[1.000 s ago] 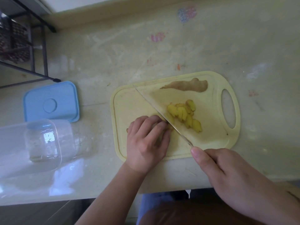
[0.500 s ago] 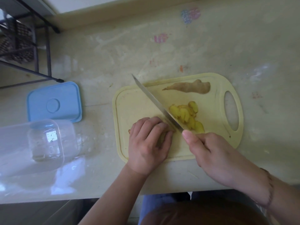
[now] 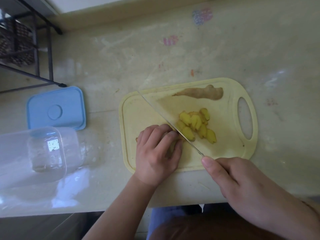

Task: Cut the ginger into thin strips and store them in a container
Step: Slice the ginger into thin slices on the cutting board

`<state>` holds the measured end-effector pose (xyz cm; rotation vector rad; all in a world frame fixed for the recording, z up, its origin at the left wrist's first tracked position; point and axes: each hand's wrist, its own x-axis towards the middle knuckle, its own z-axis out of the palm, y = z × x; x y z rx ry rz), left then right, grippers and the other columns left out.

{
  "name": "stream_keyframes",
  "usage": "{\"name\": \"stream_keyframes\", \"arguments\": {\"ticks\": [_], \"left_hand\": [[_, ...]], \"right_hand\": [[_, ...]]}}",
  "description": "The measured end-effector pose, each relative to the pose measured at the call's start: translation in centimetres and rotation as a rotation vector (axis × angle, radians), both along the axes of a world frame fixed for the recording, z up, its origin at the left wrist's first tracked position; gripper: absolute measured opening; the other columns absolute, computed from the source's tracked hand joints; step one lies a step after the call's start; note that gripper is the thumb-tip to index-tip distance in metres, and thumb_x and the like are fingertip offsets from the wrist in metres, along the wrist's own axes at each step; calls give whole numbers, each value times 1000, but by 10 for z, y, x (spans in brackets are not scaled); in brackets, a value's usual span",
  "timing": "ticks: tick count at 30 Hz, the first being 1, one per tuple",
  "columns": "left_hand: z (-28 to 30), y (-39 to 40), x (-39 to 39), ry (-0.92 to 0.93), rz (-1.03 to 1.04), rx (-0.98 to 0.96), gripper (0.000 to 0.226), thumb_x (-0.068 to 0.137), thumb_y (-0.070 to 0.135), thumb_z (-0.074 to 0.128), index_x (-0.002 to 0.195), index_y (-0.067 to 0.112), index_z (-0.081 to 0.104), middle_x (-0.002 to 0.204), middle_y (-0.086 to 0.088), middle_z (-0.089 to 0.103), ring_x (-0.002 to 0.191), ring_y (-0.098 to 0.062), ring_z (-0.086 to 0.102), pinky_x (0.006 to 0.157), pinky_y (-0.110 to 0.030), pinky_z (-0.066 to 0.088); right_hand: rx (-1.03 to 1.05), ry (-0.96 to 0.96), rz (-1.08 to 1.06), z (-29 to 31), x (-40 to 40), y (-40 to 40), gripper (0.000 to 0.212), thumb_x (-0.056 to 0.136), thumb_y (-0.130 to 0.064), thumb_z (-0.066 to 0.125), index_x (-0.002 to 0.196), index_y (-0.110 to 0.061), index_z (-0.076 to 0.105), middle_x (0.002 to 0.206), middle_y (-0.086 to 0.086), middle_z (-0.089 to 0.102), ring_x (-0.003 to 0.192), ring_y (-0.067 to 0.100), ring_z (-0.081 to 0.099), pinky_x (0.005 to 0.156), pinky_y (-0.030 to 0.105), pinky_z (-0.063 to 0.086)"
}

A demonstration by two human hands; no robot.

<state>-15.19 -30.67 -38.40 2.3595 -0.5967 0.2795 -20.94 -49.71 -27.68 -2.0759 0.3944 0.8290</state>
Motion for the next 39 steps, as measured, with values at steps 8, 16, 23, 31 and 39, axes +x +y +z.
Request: {"name": "stream_keyframes", "arguments": {"ticks": [8, 16, 23, 31, 39], "left_hand": [[1, 0, 1, -7, -19, 4, 9, 87, 11, 75, 89, 4, 77, 100, -8, 72, 87, -33, 66, 74, -46, 51], [1, -1, 1, -9, -22, 21, 8, 85, 11, 77, 89, 4, 77, 100, -8, 72, 88, -33, 65, 76, -46, 51], [2, 0, 0, 6, -7, -4, 12, 86, 13, 78, 88, 2, 75, 97, -10, 71, 87, -33, 65, 77, -45, 52], [0, 1, 0, 12, -6, -20, 9, 86, 9, 75, 89, 1, 76, 98, -10, 72, 86, -35, 66, 75, -45, 51], [0, 1, 1, -11, -21, -7, 7, 86, 9, 74, 88, 2, 77, 98, -9, 72, 86, -35, 66, 75, -45, 51]], "right_hand": [[-25, -4, -9, 1, 0, 5, 73, 72, -93, 13, 68, -29, 48, 48, -5, 43, 47, 13, 41, 54, 27, 36], [31, 4, -22, -17, 30, 20, 65, 74, -80, 18, 55, -21, 38, 40, -15, 46, 45, 7, 45, 53, 24, 39], [48, -35, -74, -15, 32, 14, 65, 78, -79, 21, 53, -21, 37, 39, -11, 45, 44, 8, 46, 50, 25, 35], [23, -10, -29, -2, 5, 7, 88, 63, -104, 8, 70, -29, 53, 47, -2, 48, 44, 9, 45, 55, 31, 41], [-18, 35, -21, -8, -2, 9, 96, 69, -97, 11, 67, -9, 48, 63, 4, 71, 53, 16, 57, 66, 39, 49]]}}
